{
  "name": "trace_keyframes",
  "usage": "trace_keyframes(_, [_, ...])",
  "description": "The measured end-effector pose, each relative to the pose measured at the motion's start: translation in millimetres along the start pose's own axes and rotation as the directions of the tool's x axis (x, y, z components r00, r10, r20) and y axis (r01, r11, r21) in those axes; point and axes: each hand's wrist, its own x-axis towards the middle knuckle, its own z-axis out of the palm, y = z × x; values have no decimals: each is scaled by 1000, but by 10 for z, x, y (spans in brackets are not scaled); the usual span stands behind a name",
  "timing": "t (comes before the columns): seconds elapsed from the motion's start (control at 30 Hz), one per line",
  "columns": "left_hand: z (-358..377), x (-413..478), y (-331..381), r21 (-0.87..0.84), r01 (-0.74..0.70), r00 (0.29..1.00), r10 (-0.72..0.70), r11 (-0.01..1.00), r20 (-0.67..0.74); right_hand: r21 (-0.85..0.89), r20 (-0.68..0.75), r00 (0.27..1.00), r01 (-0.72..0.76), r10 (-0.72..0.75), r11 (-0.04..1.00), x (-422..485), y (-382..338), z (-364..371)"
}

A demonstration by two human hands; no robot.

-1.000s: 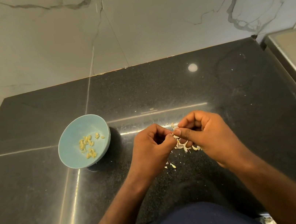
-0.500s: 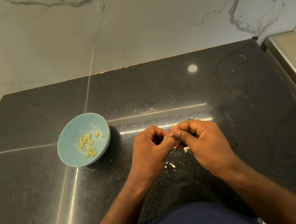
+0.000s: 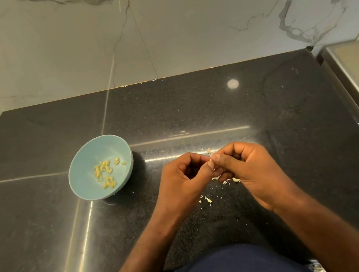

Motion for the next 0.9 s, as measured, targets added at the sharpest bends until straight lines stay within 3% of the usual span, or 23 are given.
trace_keyframes(0.17, [-21, 11, -60, 176, -68, 998, 70, 982, -3, -254, -8, 999, 45, -48, 966, -16, -13, -39])
trace_keyframes(0.4, [-58, 22, -21, 316, -129, 992, 121, 940, 46, -425, 78, 988, 156, -136, 891, -28, -90, -51])
trace_keyframes(0.5, [-44, 44, -26, 273, -87, 996, 78, 958, 41, -390, 66, 992, 129, -112, 912, -8, -76, -44])
trace_keyframes(0.7, [-53, 54, -34, 187, -14, 999, 5, 982, 49, -135, 64, 997, -24, 33, 991, 13, 11, -10])
trace_keyframes(0.9, [-44, 27, -36, 132, 27, 999, -30, 991, 19, -98, 38, 999, -14, 18, 995, -12, 30, 58])
